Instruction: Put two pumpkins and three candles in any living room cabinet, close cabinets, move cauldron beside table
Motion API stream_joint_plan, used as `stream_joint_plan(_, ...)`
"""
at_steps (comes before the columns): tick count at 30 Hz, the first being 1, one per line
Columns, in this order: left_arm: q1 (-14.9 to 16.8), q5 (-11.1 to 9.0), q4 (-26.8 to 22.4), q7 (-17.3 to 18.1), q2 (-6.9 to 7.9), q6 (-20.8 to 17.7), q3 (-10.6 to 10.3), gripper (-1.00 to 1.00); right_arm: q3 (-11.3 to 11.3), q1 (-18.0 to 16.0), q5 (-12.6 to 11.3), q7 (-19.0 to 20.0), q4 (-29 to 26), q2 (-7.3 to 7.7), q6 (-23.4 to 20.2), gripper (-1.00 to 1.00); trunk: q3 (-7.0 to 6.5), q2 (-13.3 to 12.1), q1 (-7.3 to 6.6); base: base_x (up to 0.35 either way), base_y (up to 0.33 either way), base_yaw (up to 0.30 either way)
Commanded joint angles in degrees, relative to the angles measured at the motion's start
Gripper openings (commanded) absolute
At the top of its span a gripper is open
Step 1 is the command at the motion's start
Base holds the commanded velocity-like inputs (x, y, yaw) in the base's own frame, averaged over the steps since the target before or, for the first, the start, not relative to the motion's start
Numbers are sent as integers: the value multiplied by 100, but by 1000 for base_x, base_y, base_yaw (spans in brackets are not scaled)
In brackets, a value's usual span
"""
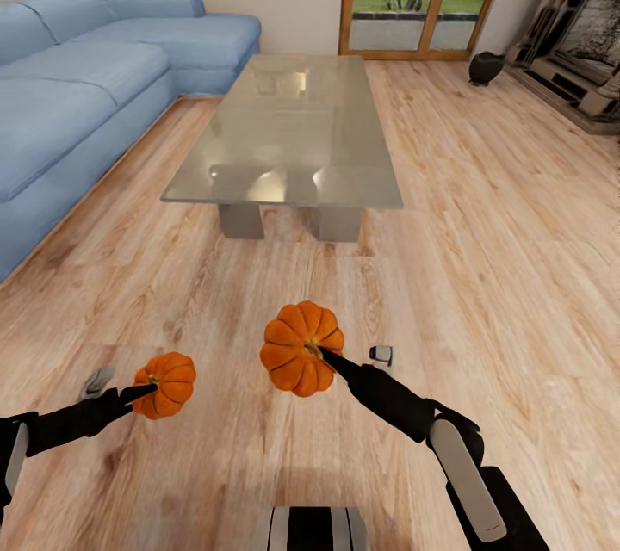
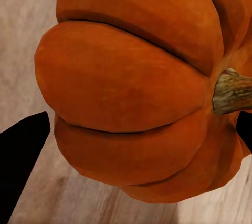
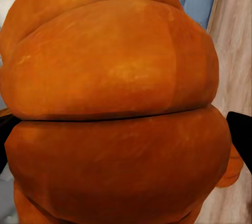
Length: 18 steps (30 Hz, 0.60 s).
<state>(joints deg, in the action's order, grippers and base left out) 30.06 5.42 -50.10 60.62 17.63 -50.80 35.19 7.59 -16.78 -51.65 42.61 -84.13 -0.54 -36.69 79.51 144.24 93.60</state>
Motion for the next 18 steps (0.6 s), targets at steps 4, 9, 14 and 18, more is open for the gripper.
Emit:
stream_joint_plan(4, -1, 6, 0, -6, 19, 0, 4, -100, 12, 0, -2, 4, 2, 1, 60, -100, -89, -6, -10, 0, 0, 0)
stream_joint_plan(9, -1, 3, 0, -6, 21, 0, 5, -100, 8, 0, -3, 9, 2, 1, 72, -100, -200, -12, -23, 0, 0, 0)
stream_joint_plan(14, -1, 3, 0, -6, 28, 0, 6, -100, 11, -1, 7, 1, 8, 1, 81, -100, -311, -19, -36, 0, 0, 0)
stream_joint_plan(18, -1, 7, 0, -6, 30, 0, 6, -100, 12, 0, 11, -6, 5, 1, 93, -100, -399, -24, -46, 0, 0, -12)
